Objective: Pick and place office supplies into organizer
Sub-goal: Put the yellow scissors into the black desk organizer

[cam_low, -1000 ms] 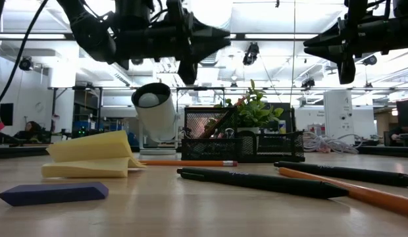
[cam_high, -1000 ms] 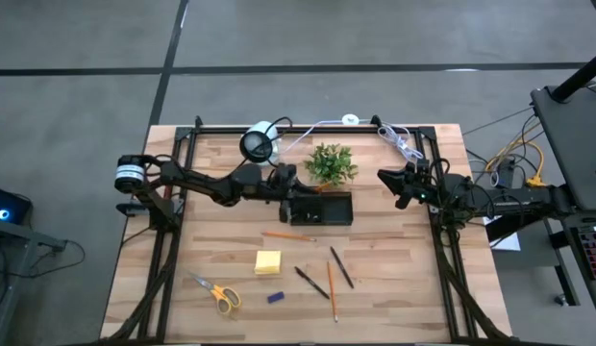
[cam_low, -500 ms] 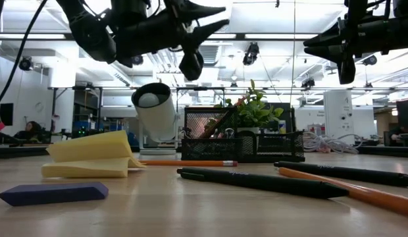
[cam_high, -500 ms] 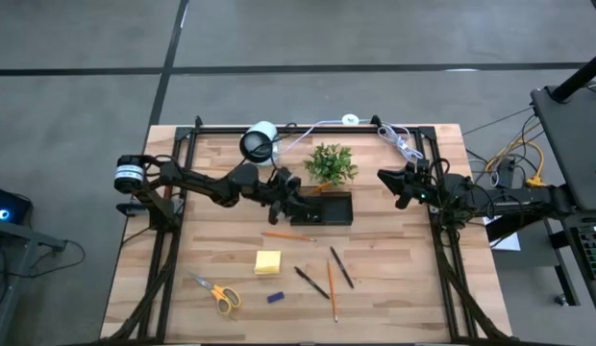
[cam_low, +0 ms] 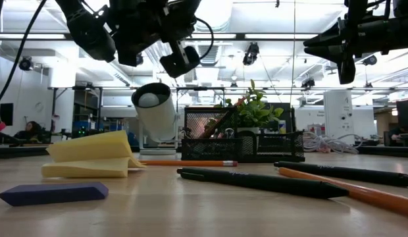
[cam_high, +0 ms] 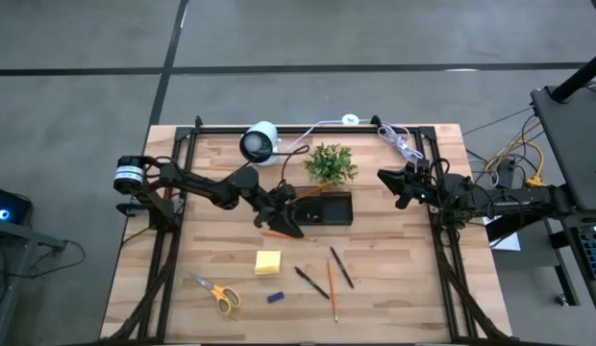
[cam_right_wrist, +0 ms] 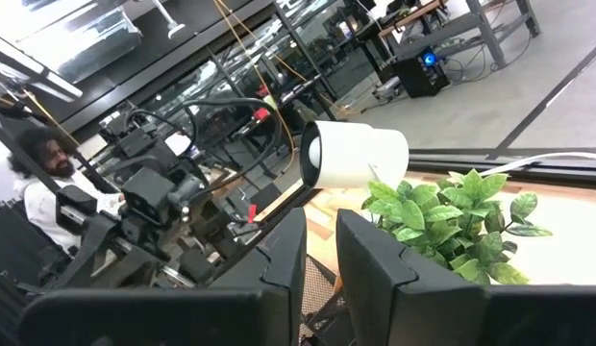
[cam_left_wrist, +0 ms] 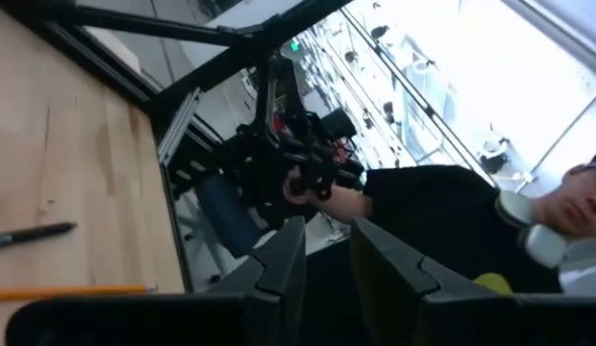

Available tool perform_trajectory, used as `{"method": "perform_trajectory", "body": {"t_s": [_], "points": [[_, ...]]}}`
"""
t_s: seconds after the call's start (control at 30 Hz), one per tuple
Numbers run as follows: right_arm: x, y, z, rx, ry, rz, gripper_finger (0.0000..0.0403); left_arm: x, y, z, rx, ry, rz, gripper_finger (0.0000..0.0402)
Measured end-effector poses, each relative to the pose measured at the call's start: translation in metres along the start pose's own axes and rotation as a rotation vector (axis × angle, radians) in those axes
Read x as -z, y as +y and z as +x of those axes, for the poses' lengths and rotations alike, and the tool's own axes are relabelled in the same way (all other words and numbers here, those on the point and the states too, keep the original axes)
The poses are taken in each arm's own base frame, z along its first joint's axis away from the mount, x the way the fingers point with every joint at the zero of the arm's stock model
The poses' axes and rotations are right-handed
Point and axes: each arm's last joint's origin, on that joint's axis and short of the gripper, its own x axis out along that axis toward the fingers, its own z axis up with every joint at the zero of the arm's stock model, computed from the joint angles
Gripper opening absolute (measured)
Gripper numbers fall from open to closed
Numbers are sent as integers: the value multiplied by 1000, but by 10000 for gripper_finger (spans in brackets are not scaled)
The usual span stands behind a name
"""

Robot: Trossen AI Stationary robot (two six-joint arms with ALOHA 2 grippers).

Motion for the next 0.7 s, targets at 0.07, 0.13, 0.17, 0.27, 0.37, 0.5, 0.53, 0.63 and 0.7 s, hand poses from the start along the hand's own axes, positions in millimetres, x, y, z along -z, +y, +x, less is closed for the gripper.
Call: {"method": "perform_trajectory", "body": {"t_s": [0.07, 0.13, 0.17, 0.27, 0.37, 0.5, 0.53, 0.63, 0.7], "points": [[0, 0, 0, 0, 0, 0, 52, 1, -3, 3, 10, 5, 17, 70], [0, 0, 0, 0, 0, 0, 52, 1, -8, 6, 25, 12, 26, 70], [0, 0, 0, 0, 0, 0, 52, 2, -11, 7, 32, 17, 32, 70], [0, 0, 0, 0, 0, -1, 52, 5, -21, 11, 48, 43, 67, 70], [0, 0, 0, 0, 0, -1, 52, 8, -34, 13, 10, 96, 68, 70], [0, 0, 0, 1, 1, -1, 52, 15, -48, 12, -136, 215, 51, 70], [0, 0, 0, 1, 2, -2, 52, 17, -53, 10, -176, 252, 49, 70], [1, -1, 1, 7, 11, -6, 52, 22, -70, 6, -298, 342, 73, 70], [2, -1, 1, 15, 19, -11, 52, 25, -81, 5, -358, 402, 103, 70]]}}
